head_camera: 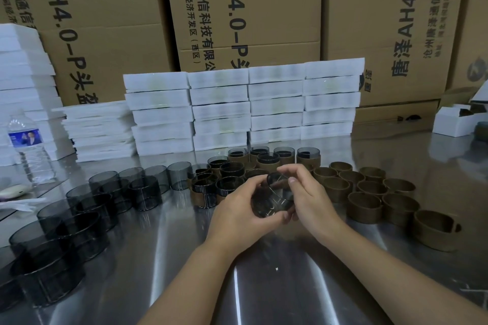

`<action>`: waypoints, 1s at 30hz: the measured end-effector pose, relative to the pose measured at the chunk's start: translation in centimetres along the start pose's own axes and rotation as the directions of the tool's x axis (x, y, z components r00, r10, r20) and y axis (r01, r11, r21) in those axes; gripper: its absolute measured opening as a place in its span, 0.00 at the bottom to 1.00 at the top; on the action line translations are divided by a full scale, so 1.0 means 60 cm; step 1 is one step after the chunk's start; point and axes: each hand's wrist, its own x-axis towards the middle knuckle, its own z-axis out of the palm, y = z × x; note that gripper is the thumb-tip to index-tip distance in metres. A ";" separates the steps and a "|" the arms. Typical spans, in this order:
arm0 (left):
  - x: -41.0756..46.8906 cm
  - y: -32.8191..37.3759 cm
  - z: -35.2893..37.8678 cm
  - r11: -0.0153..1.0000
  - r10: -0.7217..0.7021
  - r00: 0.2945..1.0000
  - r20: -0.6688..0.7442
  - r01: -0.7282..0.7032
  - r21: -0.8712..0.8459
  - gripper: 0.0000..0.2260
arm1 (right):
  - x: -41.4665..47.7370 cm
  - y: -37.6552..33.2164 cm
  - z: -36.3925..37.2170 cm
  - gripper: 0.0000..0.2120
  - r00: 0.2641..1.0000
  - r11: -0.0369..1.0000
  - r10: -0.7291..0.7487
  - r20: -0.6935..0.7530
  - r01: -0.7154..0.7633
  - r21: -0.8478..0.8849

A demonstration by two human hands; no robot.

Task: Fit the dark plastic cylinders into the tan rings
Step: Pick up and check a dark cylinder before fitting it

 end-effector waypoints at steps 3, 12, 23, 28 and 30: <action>0.001 -0.001 0.000 1.000 -0.004 1.000 0.003 0.004 0.008 0.33 | 0.000 0.001 0.000 0.19 1.000 1.000 0.003 0.015 -0.003 -0.001; 0.000 0.005 -0.003 1.000 -0.008 1.000 0.023 0.007 0.026 0.29 | -0.006 0.001 -0.003 0.13 0.997 0.999 -0.026 0.078 0.028 -0.027; -0.001 0.006 -0.003 0.997 -0.004 0.999 0.043 0.001 0.075 0.31 | -0.010 -0.006 0.000 0.18 0.991 0.994 -0.071 0.116 0.081 -0.078; -0.002 0.006 -0.003 0.996 0.004 0.999 0.040 -0.008 0.092 0.30 | -0.009 -0.007 -0.001 0.20 0.989 0.989 -0.094 0.115 0.106 -0.107; -0.002 0.006 -0.002 0.996 0.009 0.999 0.040 -0.013 0.094 0.30 | -0.009 -0.006 -0.001 0.19 0.989 0.987 -0.096 0.112 0.109 -0.119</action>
